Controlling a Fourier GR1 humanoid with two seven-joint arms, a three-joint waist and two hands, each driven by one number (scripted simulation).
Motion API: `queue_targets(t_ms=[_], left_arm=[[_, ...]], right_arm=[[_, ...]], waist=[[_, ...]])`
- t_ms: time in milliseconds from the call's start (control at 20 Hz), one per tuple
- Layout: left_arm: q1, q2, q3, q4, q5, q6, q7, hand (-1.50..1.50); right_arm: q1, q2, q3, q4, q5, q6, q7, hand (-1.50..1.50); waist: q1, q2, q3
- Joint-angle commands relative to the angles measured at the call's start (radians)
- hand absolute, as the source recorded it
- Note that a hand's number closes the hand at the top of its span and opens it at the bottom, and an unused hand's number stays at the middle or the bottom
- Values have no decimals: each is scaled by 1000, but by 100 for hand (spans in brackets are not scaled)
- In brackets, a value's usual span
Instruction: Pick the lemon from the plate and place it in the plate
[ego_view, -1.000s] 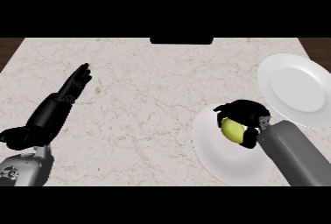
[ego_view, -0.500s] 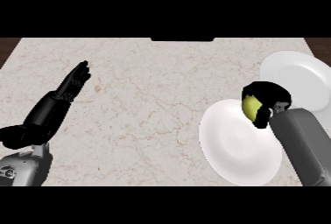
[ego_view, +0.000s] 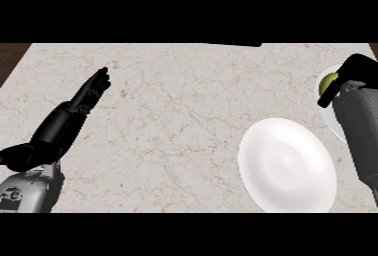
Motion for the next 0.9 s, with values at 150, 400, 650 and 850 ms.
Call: queue_targets(t_ms=[150, 400, 650, 850], left_arm=[[-39, -18, -50, 1, -6, -25, -2, 0], [-63, -26, -66, 2, -10, -30, 5, 0], [-64, -35, -67, 11, -12, -24, 6, 0], [-65, -38, -72, 8, -27, -12, 11, 0]], right_arm=[[-214, 21, -70, 79, 175, -177, 466, 150], [-302, 3, -81, 164, 323, -208, 596, 150], [-346, -20, -119, 241, 456, -235, 609, 150], [-374, -32, -172, 287, 536, -257, 610, 150]], waist=[[87, 19, 1], [100, 21, 1], [95, 23, 3], [77, 15, 5]])
